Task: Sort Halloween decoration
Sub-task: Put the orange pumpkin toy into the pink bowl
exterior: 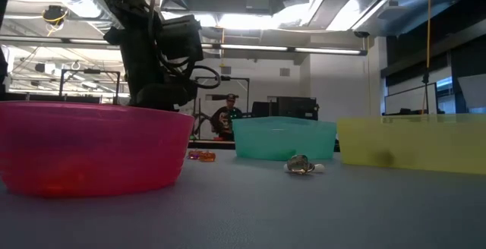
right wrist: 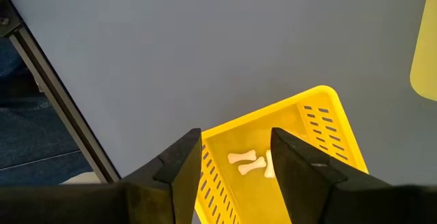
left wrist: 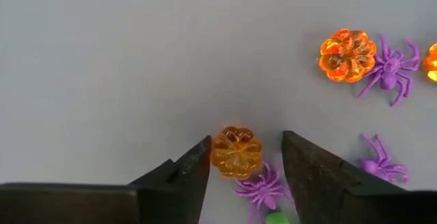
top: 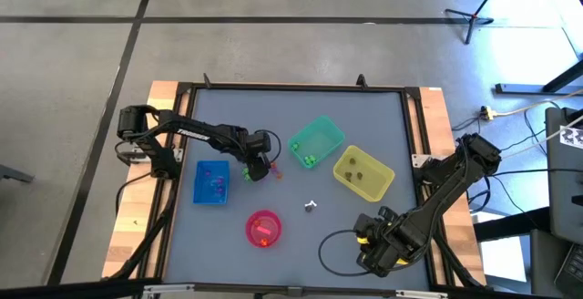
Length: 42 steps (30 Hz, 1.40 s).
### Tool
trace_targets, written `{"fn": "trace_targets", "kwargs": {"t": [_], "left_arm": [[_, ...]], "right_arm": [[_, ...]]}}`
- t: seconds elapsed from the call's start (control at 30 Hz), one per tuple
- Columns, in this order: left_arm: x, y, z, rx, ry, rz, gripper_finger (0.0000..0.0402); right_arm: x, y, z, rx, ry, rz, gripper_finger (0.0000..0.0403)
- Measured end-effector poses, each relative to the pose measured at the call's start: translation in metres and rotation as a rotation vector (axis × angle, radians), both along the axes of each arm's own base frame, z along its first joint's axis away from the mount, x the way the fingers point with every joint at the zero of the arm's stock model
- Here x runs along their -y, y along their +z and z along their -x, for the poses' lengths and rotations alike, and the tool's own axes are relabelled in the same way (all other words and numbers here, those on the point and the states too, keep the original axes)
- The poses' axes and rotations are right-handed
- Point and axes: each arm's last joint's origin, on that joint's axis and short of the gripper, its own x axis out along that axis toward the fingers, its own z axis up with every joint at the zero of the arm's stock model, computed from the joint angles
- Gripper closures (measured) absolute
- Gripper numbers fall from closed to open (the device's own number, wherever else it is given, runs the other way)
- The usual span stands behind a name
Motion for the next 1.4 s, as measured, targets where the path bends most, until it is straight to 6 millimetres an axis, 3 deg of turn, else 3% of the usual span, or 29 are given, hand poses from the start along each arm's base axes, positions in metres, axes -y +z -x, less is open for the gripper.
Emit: {"fn": "trace_targets", "kwargs": {"t": [1.1, 1.4], "left_arm": [[0.0013, 0.0041, -0.0027, 0.066, -0.031, 0.064, 0.0316], [0.0021, 0.0061, -0.0043, 0.092, -0.04, 0.081, 0.032]], "right_arm": [[0.0, 0.0, 0.0001, 0.0, 0.0, 0.0, 0.023], [0.0, 0.0, 0.0, 0.0, 0.0, 0.0, 0.023]]}}
